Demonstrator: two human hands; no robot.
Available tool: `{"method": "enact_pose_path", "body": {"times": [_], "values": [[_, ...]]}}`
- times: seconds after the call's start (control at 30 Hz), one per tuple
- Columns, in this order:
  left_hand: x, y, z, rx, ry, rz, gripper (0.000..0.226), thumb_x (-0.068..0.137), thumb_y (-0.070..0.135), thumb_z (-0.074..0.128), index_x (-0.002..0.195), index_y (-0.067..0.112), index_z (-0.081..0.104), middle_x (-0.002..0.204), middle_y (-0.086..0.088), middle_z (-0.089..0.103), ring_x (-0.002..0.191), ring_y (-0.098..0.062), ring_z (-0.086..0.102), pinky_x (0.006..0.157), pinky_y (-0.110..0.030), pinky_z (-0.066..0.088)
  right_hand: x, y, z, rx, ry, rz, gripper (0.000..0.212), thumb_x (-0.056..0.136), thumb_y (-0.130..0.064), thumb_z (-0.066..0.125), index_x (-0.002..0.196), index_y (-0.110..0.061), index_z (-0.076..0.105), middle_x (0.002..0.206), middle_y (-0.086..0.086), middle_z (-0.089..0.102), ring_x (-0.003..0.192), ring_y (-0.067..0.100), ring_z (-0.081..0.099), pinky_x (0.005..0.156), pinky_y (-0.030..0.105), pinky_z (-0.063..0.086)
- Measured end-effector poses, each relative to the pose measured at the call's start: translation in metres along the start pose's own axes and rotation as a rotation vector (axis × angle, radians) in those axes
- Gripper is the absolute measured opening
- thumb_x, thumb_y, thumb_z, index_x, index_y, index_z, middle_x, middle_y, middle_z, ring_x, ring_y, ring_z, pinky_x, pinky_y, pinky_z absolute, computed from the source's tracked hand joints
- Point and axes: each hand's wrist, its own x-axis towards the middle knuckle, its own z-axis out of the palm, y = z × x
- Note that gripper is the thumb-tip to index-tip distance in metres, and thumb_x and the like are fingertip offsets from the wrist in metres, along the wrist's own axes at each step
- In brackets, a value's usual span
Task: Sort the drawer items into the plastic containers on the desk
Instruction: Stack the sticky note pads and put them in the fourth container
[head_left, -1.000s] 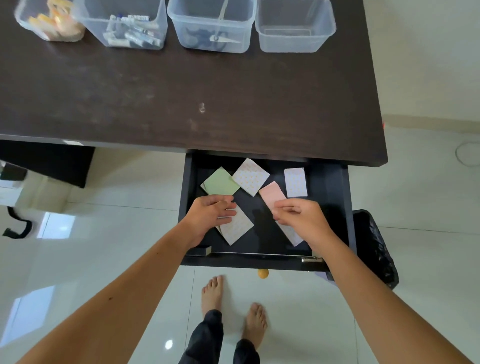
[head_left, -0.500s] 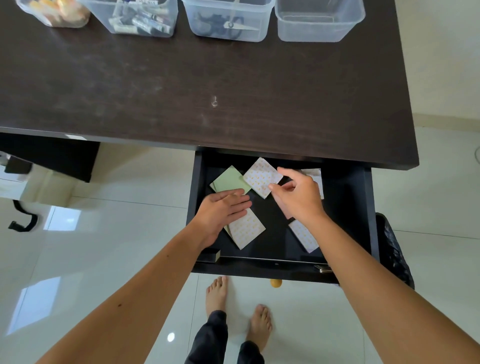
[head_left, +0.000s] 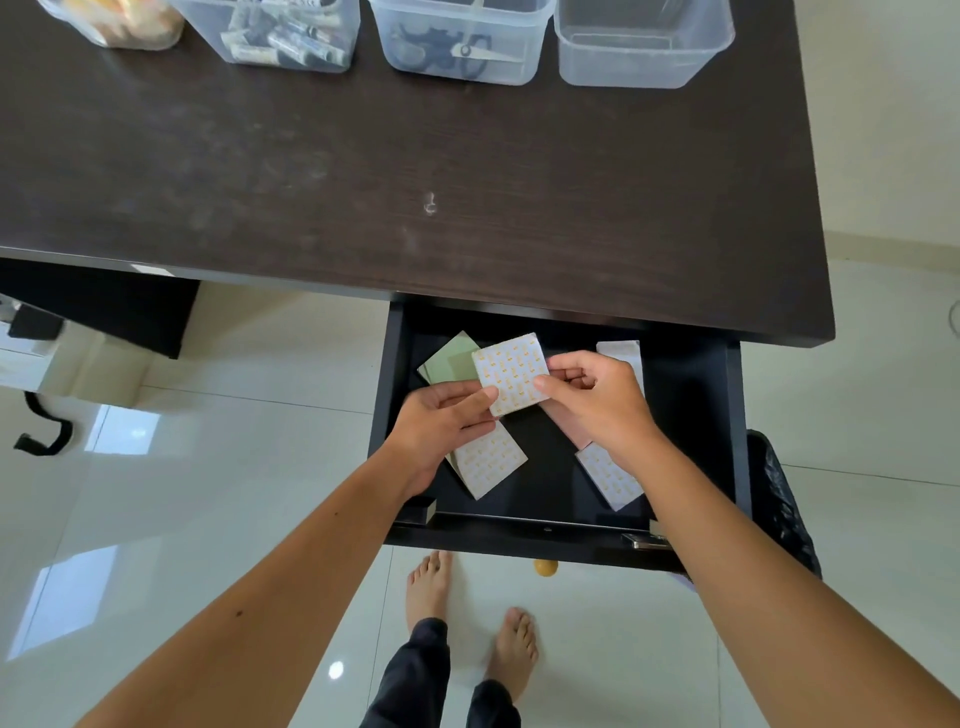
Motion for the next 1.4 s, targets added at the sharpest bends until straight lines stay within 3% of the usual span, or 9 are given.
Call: {"method": "enact_pose_path", "body": {"times": [0.07, 0.23, 0.4, 0.67, 0.9, 1.07, 1.13, 1.27, 1.4], "values": [[-0.003, 0.000, 0.003, -0.014, -0.003, 0.002, 0.037, 0.090, 0.018, 0.080, 0.124, 0.007, 0.071, 0.115, -0.009, 0.079, 0.109, -0.022, 0.076, 0.094, -0.036, 0.062, -0.006, -0.001, -0.002, 0.036, -0.052, -0.001, 0.027, 0.090, -0.018, 0.083, 0.116, -0.016, 0.077, 0.105, -0.003, 0.076, 0.097, 0.007, 0.071, 0.072, 0.011, 0.055], [-0.010, 0.004, 0.001, -0.040, 0.003, 0.014, 0.025, 0.096, 0.016, 0.073, 0.117, 0.003, 0.074, 0.116, -0.010, 0.078, 0.113, -0.024, 0.074, 0.093, -0.037, 0.062, -0.015, 0.000, -0.005, -0.009, -0.114, -0.062, 0.022, 0.093, -0.021, 0.080, 0.114, -0.026, 0.079, 0.107, -0.009, 0.077, 0.103, 0.006, 0.071, 0.092, 0.022, 0.057], [-0.018, 0.013, -0.004, -0.087, -0.007, 0.034, 0.020, 0.098, 0.012, 0.069, 0.116, 0.004, 0.071, 0.118, -0.011, 0.077, 0.114, -0.024, 0.073, 0.094, -0.035, 0.062, -0.025, 0.009, 0.001, -0.106, -0.105, -0.047, 0.016, 0.094, -0.023, 0.079, 0.110, -0.025, 0.081, 0.103, -0.011, 0.077, 0.099, 0.006, 0.071, 0.092, 0.027, 0.058], [-0.026, 0.020, -0.012, -0.116, -0.088, 0.036, 0.021, 0.102, 0.010, 0.064, 0.122, 0.003, 0.067, 0.121, -0.011, 0.077, 0.117, -0.023, 0.073, 0.099, -0.036, 0.060, -0.032, 0.020, 0.041, -0.393, -0.231, -0.129, 0.058, 0.079, -0.033, 0.092, 0.133, -0.018, 0.073, 0.108, -0.012, 0.066, 0.088, 0.005, 0.056, 0.079, 0.020, 0.046], [-0.028, 0.022, -0.013, -0.140, -0.117, 0.031, 0.025, 0.102, 0.008, 0.062, 0.126, 0.003, 0.064, 0.122, -0.011, 0.077, 0.118, -0.024, 0.073, 0.099, -0.036, 0.060, -0.030, 0.023, 0.050, -0.461, -0.197, -0.147, 0.038, 0.076, -0.026, 0.095, 0.111, -0.021, 0.081, 0.115, -0.003, 0.069, 0.099, 0.015, 0.060, 0.084, 0.030, 0.052], [-0.028, 0.024, -0.013, -0.154, -0.135, 0.028, 0.021, 0.102, 0.007, 0.061, 0.122, 0.004, 0.064, 0.122, -0.012, 0.076, 0.117, -0.024, 0.073, 0.097, -0.035, 0.061, -0.031, 0.017, 0.046, -0.361, -0.252, -0.098, 0.032, 0.080, -0.021, 0.092, 0.108, -0.025, 0.077, 0.099, -0.014, 0.071, 0.089, 0.005, 0.062, 0.083, 0.026, 0.053], [-0.027, 0.024, -0.013, -0.168, -0.139, 0.025, 0.021, 0.102, 0.006, 0.061, 0.123, 0.003, 0.064, 0.123, -0.013, 0.076, 0.117, -0.025, 0.073, 0.097, -0.035, 0.061, -0.031, 0.018, 0.044, -0.251, -0.295, -0.053, 0.029, 0.079, -0.015, 0.092, 0.101, -0.025, 0.075, 0.095, -0.009, 0.076, 0.090, 0.008, 0.071, 0.086, 0.026, 0.059], [-0.026, 0.023, -0.012, -0.162, -0.136, 0.029, 0.026, 0.102, 0.006, 0.061, 0.128, 0.003, 0.061, 0.128, -0.014, 0.073, 0.119, -0.025, 0.072, 0.098, -0.037, 0.060, -0.032, 0.021, 0.032, -0.126, -0.347, 0.046, 0.030, 0.083, -0.010, 0.089, 0.108, -0.021, 0.078, 0.102, -0.001, 0.078, 0.098, 0.020, 0.075, 0.091, 0.031, 0.062], [-0.024, 0.023, -0.011, -0.155, -0.109, 0.032, 0.032, 0.102, 0.006, 0.061, 0.133, 0.002, 0.059, 0.128, -0.014, 0.073, 0.119, -0.025, 0.072, 0.097, -0.036, 0.061, -0.035, 0.017, 0.009, -0.117, -0.394, 0.081, 0.027, 0.088, -0.010, 0.085, 0.111, -0.022, 0.079, 0.105, -0.004, 0.078, 0.102, 0.015, 0.074, 0.091, 0.027, 0.061]]}}
